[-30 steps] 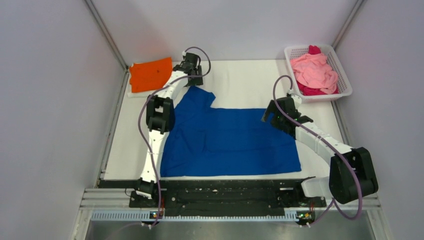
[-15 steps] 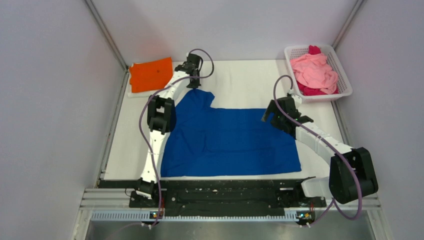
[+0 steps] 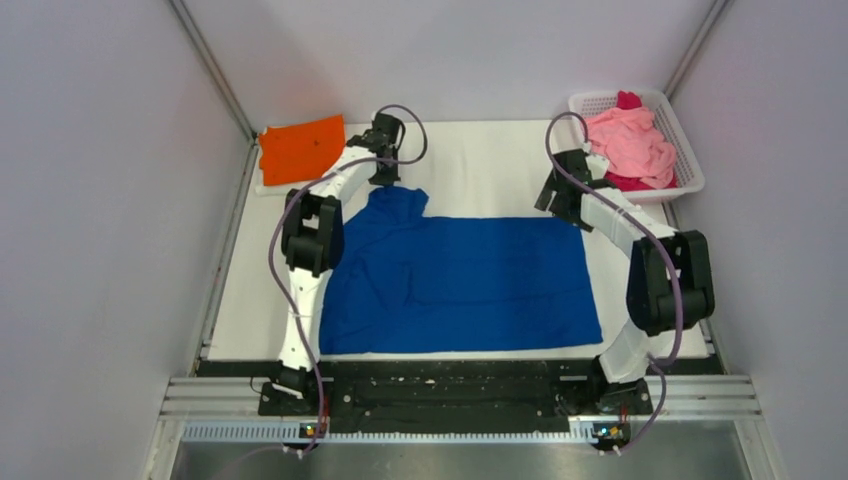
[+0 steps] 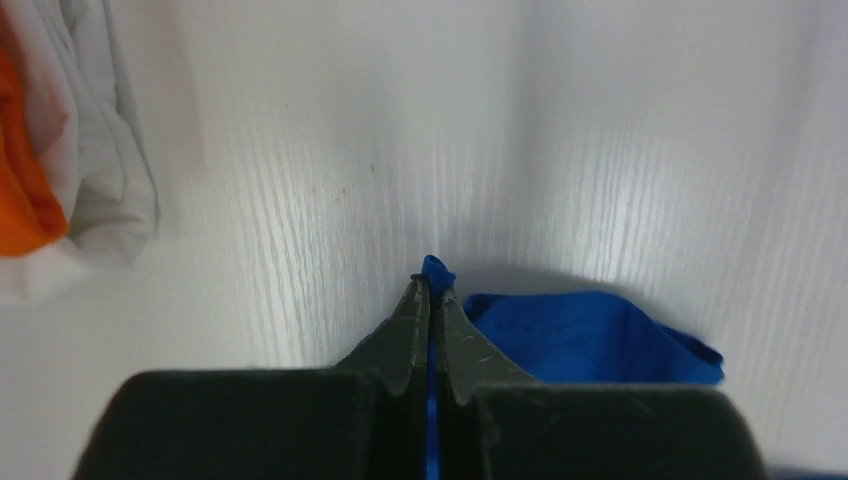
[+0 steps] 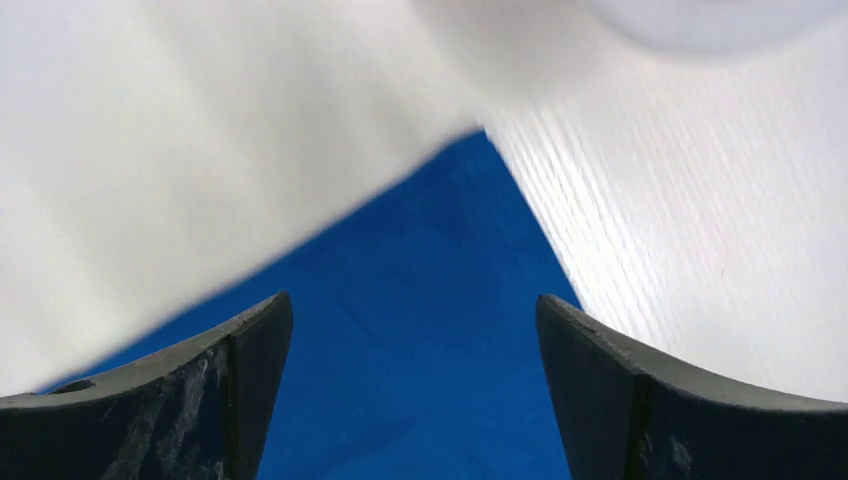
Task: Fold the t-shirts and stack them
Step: Grab the side of the flattened tshirt furthest away from the robot with both arms
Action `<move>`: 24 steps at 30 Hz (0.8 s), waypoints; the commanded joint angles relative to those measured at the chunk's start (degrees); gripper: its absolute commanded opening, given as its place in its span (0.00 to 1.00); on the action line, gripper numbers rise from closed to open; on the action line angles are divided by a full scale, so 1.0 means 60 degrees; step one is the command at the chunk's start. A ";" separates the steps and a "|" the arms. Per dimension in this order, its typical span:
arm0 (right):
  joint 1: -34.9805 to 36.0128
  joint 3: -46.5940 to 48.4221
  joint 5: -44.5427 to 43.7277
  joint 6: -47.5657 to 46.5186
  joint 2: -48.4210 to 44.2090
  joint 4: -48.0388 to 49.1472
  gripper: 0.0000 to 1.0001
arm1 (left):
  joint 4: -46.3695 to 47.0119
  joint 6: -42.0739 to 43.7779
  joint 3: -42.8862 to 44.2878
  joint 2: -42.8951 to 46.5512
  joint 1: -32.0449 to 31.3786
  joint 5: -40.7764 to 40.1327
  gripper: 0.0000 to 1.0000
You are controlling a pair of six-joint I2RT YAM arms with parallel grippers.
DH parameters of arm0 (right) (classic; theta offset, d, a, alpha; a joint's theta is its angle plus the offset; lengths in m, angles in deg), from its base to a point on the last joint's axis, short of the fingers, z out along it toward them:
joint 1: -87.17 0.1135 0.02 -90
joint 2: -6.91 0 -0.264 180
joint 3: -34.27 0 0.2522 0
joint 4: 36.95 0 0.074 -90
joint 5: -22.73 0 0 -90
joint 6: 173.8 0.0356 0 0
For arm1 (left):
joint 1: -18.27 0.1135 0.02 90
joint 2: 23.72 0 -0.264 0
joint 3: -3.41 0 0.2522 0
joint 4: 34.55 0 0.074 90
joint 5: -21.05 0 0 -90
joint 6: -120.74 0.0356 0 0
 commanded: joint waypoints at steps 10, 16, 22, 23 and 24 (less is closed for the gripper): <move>-0.0106 0.4367 -0.1408 -0.0157 0.3903 -0.2339 0.85 | 0.1720 -0.0260 -0.3254 0.3356 -0.0554 0.0322 0.00; -0.0117 0.4542 -0.1594 -0.0068 0.4208 -0.2564 0.79 | 0.1498 -0.0613 -0.3700 0.3838 -0.0599 0.0407 0.00; -0.0064 0.3747 -0.1555 -0.0058 0.3836 -0.2505 0.70 | 0.1952 -0.0872 -0.4738 0.4454 -0.0686 0.0421 0.00; -0.0031 0.3638 -0.1571 -0.0044 0.3769 -0.2486 0.70 | 0.2002 -0.0892 -0.4837 0.4534 -0.0701 0.0411 0.00; -0.0017 0.3538 -0.1560 -0.0015 0.3677 -0.2449 0.68 | 0.2050 -0.0909 -0.4952 0.4639 -0.0692 0.0403 0.00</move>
